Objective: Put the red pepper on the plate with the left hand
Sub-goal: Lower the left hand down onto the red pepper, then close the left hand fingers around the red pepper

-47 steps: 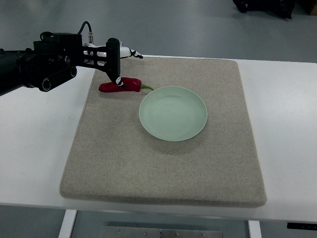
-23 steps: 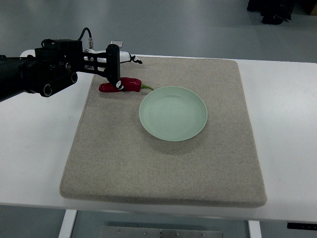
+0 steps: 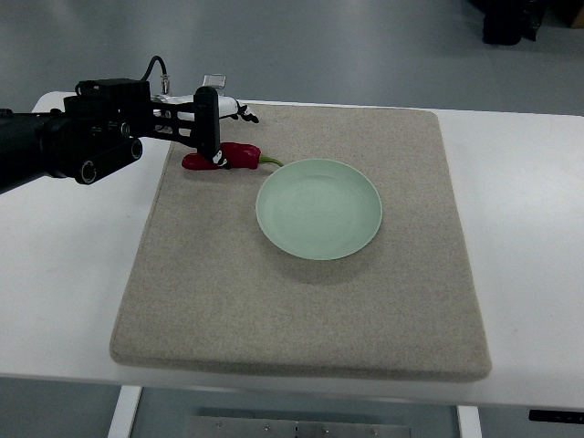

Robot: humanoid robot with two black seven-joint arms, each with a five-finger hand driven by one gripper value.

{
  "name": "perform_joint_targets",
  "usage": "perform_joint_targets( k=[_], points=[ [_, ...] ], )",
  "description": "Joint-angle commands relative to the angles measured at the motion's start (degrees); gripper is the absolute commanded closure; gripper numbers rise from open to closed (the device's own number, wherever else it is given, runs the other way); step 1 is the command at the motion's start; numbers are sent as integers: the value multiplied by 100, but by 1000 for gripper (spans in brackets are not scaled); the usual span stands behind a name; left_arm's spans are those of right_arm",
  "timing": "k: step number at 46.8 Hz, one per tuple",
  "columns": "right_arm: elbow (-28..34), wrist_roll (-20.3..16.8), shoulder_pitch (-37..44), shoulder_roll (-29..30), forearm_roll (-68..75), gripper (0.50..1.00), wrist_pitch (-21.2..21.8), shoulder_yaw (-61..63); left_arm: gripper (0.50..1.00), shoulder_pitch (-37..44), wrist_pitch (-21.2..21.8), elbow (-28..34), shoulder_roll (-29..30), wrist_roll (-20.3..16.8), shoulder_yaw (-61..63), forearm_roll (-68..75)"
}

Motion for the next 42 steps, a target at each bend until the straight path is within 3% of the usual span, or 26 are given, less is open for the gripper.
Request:
perform_joint_targets(
  k=[1,23,26,42],
  points=[
    [0,0,0,0,0,568,0,0,611,0,10,13,-2,0,0,-4],
    [0,0,0,0,0,568,0,0,677,106,19,109,-107,9,-9,-4],
    [0,0,0,0,0,568,0,0,718,114,19,109,-116,9,-9,-4],
    [0,0,0,0,0,568,0,0,752,141,19,118,-125,9,0,-4]
  ],
)
